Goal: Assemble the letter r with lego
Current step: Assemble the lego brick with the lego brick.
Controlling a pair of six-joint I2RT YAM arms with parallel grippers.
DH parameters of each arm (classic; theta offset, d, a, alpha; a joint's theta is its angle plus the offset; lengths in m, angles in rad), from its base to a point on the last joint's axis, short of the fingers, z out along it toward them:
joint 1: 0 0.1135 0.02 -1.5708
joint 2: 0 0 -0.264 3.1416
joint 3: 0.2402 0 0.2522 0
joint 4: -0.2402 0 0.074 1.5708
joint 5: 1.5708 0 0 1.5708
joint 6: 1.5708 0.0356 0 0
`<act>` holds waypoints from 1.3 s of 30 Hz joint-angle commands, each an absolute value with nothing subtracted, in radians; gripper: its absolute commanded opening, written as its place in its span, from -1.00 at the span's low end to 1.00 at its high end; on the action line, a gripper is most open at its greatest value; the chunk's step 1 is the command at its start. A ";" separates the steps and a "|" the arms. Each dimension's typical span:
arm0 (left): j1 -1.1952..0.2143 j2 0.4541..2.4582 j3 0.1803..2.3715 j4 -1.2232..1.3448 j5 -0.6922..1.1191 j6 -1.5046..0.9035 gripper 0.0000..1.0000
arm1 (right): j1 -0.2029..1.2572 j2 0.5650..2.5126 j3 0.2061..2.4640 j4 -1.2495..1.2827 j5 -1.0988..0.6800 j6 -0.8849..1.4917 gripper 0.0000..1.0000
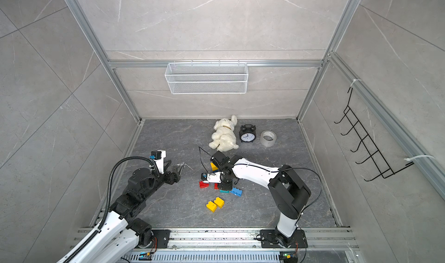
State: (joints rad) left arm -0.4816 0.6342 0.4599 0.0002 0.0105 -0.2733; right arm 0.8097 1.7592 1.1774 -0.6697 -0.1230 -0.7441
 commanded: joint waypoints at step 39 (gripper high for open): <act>-0.463 0.601 0.432 0.012 0.023 -0.299 0.64 | 0.844 1.822 1.043 -0.647 -0.117 -0.592 -0.42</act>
State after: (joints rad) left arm -0.4702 0.6136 0.4316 -0.0006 0.0105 -0.2810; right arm 0.8375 1.7493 1.1252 -0.6060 -0.1089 -0.6464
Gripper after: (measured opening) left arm 0.820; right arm 0.321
